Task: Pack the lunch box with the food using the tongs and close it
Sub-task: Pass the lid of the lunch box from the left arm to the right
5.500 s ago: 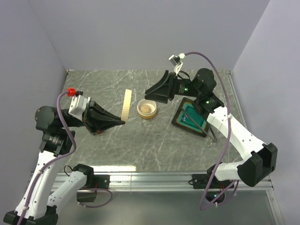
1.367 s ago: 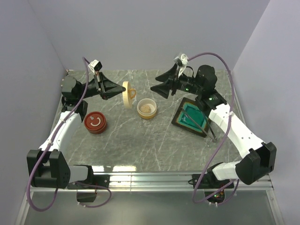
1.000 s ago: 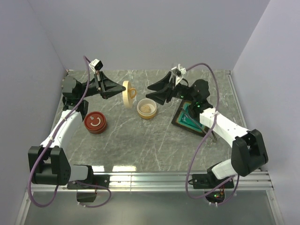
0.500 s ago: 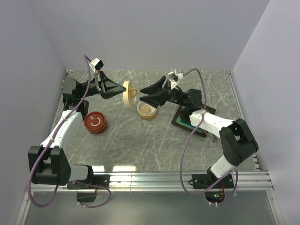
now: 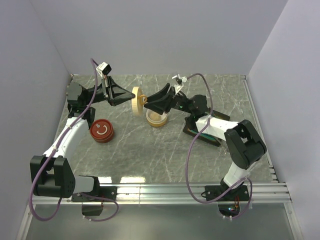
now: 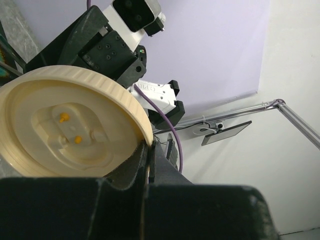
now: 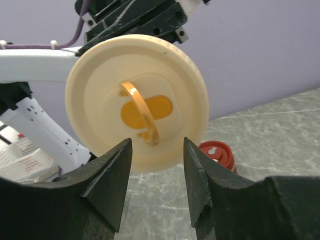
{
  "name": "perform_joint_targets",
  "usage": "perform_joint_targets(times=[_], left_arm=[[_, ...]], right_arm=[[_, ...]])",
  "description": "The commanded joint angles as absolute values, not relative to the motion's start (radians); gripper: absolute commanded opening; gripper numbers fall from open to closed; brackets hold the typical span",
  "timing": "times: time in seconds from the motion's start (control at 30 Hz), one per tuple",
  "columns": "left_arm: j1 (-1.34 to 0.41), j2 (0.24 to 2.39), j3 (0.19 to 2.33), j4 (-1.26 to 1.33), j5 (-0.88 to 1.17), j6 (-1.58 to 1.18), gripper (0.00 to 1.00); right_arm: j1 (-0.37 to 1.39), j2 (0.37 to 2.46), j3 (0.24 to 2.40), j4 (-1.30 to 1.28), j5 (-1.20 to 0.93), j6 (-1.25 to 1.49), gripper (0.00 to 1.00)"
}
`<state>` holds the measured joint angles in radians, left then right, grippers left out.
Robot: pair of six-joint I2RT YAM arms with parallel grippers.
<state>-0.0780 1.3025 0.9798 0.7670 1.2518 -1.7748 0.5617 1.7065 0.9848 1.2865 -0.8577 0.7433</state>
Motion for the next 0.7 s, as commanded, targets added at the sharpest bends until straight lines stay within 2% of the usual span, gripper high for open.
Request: perform_joint_targets(times=[0.0,0.33,0.67], left_arm=[[-0.083,1.284,0.997,0.824,1.261,-1.773,0.0],[-0.083,1.293,0.993,0.828,1.253,-1.772,0.0],[-0.083,1.281,0.977,0.822,1.255,-1.764,0.0]], right_arm=[[0.591,1.709,1.031,1.571,-0.85,0.785,0.52],[0.612,1.709,1.032,1.586,-0.835,0.813,0.42],[0.604,1.72,1.052,1.574,-0.813,0.833,0.35]])
